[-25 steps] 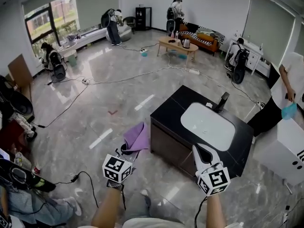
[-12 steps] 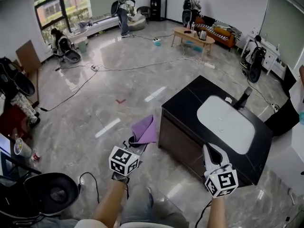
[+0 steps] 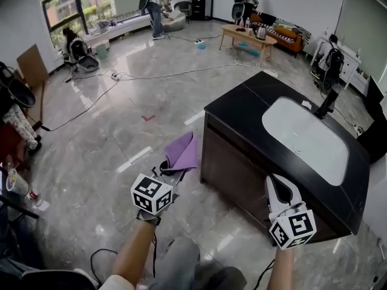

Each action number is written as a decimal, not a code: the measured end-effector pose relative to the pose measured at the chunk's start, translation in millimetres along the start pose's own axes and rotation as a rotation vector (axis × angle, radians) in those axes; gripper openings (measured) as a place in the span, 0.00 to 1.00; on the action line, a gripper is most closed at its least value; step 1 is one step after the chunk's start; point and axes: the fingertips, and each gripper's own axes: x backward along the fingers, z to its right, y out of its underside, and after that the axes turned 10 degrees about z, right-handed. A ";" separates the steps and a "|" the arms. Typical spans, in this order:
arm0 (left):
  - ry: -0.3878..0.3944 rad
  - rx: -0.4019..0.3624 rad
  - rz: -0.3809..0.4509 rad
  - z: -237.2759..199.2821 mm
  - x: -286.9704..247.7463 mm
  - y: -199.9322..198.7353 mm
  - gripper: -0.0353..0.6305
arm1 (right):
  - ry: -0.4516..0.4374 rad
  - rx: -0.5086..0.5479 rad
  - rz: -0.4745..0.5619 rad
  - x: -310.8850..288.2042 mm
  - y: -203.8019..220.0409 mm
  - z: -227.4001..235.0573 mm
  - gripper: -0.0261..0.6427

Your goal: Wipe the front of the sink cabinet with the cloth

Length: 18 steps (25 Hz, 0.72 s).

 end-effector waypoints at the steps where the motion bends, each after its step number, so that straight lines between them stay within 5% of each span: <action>1: -0.002 0.001 0.011 -4.5 -2.2 14.3 0.13 | 0.001 0.005 0.009 -1.3 15.5 -0.1 0.05; 9: -0.007 -0.033 0.044 -14.2 -8.7 112.8 0.13 | 0.029 0.036 0.044 12.9 108.4 1.1 0.05; 18: -0.045 -0.059 0.097 -45.8 -32.5 122.2 0.13 | 0.094 0.064 0.048 49.1 126.0 7.3 0.05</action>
